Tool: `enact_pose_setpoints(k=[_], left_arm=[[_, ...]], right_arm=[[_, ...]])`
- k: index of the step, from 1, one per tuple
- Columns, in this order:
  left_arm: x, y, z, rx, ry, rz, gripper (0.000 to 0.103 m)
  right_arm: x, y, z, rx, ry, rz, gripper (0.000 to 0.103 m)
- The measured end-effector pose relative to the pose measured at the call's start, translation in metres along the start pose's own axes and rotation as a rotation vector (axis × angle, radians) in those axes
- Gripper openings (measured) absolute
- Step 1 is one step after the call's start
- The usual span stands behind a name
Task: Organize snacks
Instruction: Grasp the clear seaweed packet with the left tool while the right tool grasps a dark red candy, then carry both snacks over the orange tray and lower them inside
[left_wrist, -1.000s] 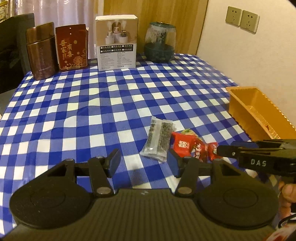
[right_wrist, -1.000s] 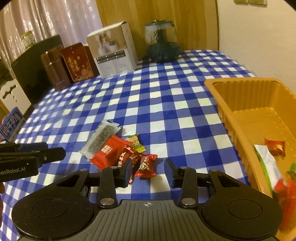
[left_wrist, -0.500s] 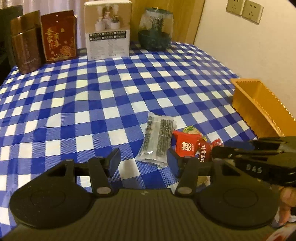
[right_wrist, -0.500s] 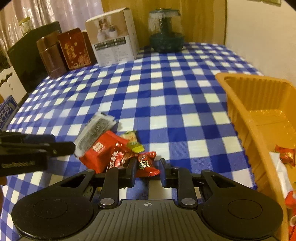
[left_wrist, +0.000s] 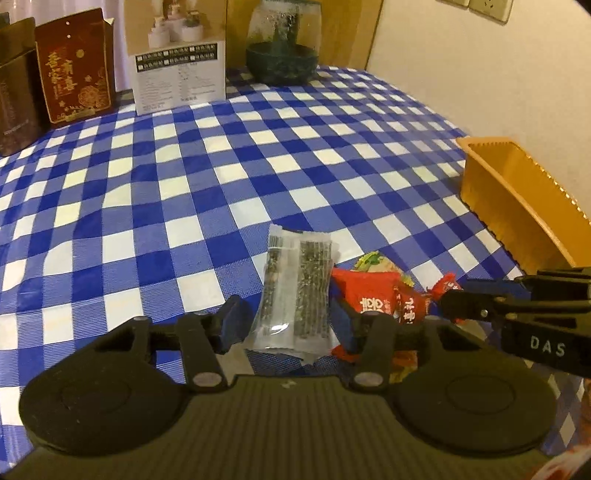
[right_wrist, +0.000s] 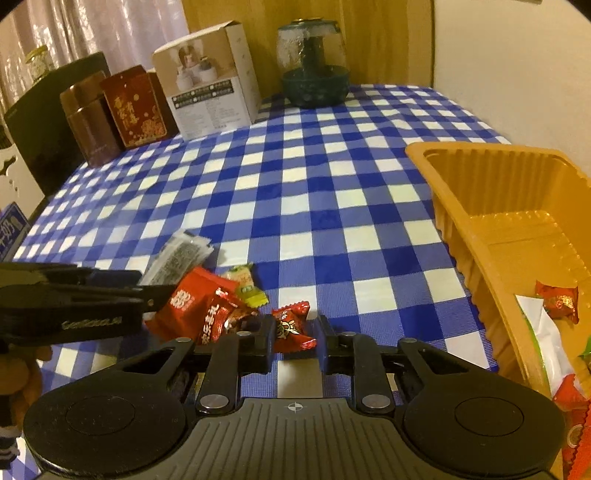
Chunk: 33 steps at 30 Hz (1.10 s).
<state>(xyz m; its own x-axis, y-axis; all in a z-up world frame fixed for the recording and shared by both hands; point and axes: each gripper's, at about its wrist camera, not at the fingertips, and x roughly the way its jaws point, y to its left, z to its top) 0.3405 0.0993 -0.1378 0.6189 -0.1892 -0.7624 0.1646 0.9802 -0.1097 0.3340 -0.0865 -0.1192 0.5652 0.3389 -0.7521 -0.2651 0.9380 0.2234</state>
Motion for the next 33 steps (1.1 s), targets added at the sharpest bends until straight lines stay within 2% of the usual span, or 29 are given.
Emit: enact_pose_setpoints(k=[5,16,20,33], left_arm=[[0.0,0.002,0.001,-0.007,0.0,0.002,0.038],[-0.006,0.002,-0.003,-0.01,0.012,0.026,0.036],[-0.016,0.001,-0.008,-0.015,0.015,0.044,0.036],[-0.08,-0.025,-0.024,-0.074,-0.048,0.066,0.036]], right_arm=[[0.002,0.001,0.0,-0.02,0.005,-0.002,0.023],[0.009,0.01,-0.002,-0.104,0.007,-0.026,0.023],[0.006,0.006,-0.003,-0.08,0.01,-0.021,0.021],[-0.053,0.002,-0.019,0.011,-0.047,0.017,0.021]])
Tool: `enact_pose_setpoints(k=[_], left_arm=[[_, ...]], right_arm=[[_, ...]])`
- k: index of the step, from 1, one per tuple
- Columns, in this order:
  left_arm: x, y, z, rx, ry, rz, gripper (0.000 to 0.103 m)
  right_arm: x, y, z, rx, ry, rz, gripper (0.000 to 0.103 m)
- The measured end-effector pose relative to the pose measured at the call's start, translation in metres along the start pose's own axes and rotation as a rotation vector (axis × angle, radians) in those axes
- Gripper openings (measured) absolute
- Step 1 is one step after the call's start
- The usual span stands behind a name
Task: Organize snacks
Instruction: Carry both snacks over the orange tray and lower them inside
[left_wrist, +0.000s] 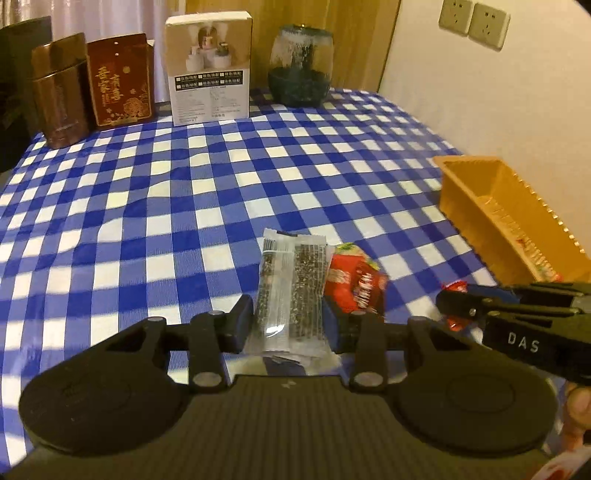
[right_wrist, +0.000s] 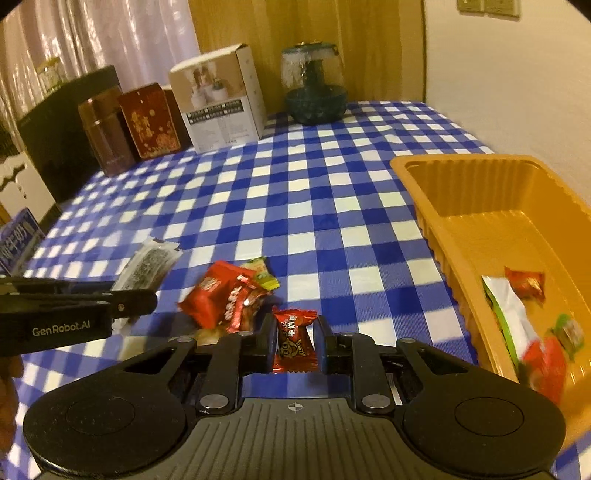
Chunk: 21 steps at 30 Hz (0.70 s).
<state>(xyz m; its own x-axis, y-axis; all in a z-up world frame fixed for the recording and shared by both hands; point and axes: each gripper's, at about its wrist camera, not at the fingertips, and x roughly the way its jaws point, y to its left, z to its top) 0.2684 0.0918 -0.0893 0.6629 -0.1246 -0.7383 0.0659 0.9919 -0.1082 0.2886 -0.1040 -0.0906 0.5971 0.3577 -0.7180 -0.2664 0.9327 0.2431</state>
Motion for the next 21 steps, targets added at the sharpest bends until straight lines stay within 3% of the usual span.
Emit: enact_pose_setpoints(k=[21], left_arm=[[-0.134,-0.07,-0.049,-0.134,-0.069,0.019,0.036]], right_arm=[[-0.134,0.001,-0.04,0.024,-0.071,0.018,0.021]])
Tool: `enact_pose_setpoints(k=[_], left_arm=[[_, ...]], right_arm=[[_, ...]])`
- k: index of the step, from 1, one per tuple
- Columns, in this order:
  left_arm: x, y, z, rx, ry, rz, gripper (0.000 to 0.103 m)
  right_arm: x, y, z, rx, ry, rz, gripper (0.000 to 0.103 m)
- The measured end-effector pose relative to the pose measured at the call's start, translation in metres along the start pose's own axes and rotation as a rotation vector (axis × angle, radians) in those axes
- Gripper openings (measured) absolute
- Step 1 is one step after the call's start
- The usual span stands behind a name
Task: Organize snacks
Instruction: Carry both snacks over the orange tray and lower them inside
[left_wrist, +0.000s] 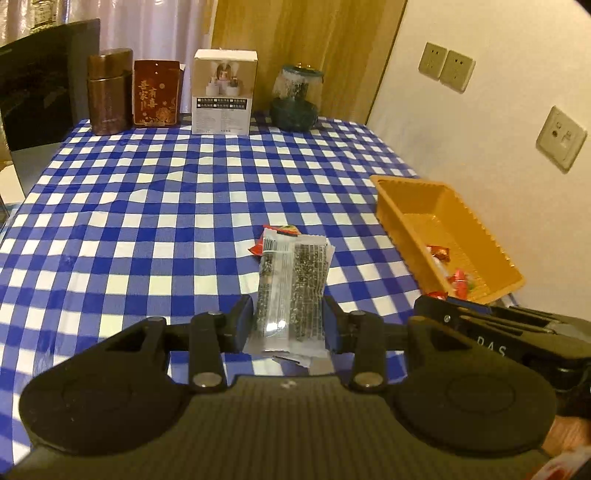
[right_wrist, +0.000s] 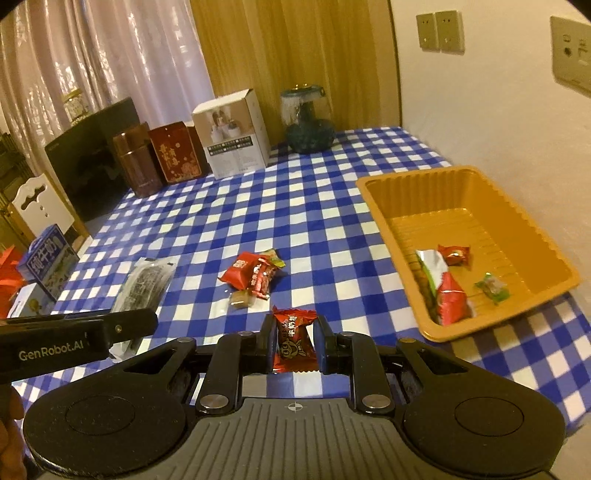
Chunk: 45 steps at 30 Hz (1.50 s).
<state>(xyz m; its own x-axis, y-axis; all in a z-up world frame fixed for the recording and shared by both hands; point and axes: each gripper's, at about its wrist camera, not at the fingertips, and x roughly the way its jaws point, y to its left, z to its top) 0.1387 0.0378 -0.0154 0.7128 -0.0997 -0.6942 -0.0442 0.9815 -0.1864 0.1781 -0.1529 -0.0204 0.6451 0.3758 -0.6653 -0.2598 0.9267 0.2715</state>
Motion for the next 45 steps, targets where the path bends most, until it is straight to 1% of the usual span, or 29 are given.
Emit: enact_pose_setpoints(k=[7,15,23,31,38,45], left_arm=[[-0.026,-0.022,-0.009,-0.003,-0.009,0.001,0.036],[-0.031,-0.051,-0.017,0.03,0.004,-0.022,0.036],[-0.029,-0.073,-0.014,0.05,0.016,-0.072,0.036],[-0.031,-0.099,-0.007,0.077,0.003,-0.136,0.036],[-0.027,-0.121,-0.001,0.093,0.003,-0.184,0.036],[-0.015,-0.137,0.008,0.102,0.009,-0.207,0.036]], right_arm=[[-0.036,-0.01,-0.003,-0.012,-0.028,-0.028,0.021],[-0.061,-0.035,-0.004,-0.008,-0.05,-0.095,0.021],[-0.086,-0.056,0.002,0.017,-0.087,-0.15,0.021],[-0.113,-0.072,0.011,0.038,-0.132,-0.21,0.021],[-0.118,-0.081,0.015,0.05,-0.143,-0.232,0.021],[-0.113,-0.093,0.023,0.063,-0.139,-0.246,0.021]])
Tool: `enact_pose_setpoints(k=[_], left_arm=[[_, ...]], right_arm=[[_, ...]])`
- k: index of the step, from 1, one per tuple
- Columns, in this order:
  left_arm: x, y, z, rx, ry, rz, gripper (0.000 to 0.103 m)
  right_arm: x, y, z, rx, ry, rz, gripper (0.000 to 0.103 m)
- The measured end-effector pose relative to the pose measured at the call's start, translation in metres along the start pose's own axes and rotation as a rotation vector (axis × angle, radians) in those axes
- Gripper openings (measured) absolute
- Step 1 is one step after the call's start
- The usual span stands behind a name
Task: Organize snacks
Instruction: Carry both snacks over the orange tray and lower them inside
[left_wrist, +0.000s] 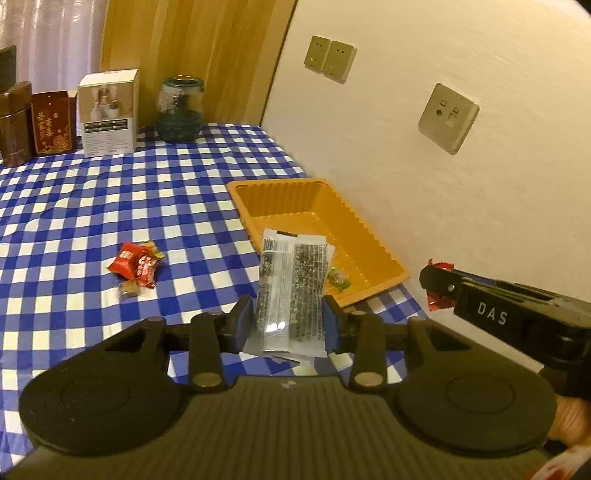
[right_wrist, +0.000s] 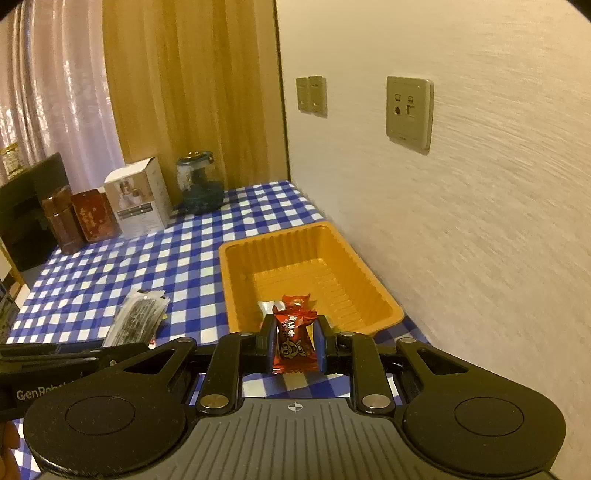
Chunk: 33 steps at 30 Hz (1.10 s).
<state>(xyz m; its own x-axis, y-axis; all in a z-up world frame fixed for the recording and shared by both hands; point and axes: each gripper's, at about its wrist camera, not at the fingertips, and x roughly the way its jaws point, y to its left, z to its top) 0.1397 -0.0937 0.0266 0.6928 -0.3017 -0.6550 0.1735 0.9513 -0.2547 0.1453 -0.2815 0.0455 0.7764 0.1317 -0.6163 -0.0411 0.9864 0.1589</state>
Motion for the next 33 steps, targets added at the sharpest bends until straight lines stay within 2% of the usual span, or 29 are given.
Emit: enact_pose_setpoints(k=[17,33], left_arm=[[0.039,-0.016,0.018,0.021,0.038,-0.028,0.036],[0.084,-0.017,0.034,0.002,0.068,-0.017,0.036]], right_arm=[[0.029,-0.026,0.014,0.036,0.019,-0.015,0.021],[0.074,-0.047,0.022,0.045,0.057,-0.017,0.021]])
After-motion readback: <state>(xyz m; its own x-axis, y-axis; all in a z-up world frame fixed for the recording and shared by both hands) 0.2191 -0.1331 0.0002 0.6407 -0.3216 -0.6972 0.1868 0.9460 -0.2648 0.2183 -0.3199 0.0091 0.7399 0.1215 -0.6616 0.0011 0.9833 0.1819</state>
